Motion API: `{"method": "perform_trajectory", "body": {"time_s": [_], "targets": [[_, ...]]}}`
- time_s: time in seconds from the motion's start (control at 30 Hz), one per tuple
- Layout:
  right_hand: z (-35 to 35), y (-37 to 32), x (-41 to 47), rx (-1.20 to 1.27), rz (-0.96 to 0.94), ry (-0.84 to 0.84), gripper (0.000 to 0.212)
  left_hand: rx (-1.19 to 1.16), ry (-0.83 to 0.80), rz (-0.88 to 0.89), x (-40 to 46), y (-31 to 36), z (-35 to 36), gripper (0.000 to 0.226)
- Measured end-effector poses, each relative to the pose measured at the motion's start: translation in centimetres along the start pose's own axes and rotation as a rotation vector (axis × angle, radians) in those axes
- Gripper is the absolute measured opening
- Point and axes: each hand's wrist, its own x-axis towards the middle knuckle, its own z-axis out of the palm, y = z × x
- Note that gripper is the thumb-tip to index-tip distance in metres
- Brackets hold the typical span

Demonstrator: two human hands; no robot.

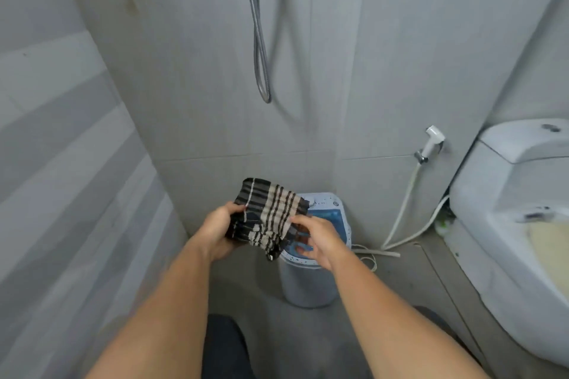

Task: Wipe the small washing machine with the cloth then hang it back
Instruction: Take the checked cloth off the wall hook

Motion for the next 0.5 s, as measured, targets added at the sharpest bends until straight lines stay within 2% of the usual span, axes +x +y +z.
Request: {"method": "perform_trajectory", "body": {"time_s": [0.13,0.23,0.33,0.5], "targets": [[-1.5,0.1,-3.2,0.030,-0.117,0.127,0.023,0.044,-0.083,0.040,-3.3,-2.0,2.9,0.030],[-1.7,-0.3,-4.5,-0.082,-0.296,0.246,0.021,0.099,-0.099,0.096,-4.8,-2.8,4.0,0.023],[-1.2,-1.4,-6.6,-0.191,-0.397,0.332,0.016,0.133,-0.096,0.153,-6.4,-3.1,4.8,0.022],[0.2,-1.3,-9.2,-0.282,-0.499,0.357,0.016,0.213,-0.144,0.198,-8.5,-3.6,5.7,0.030]]}}
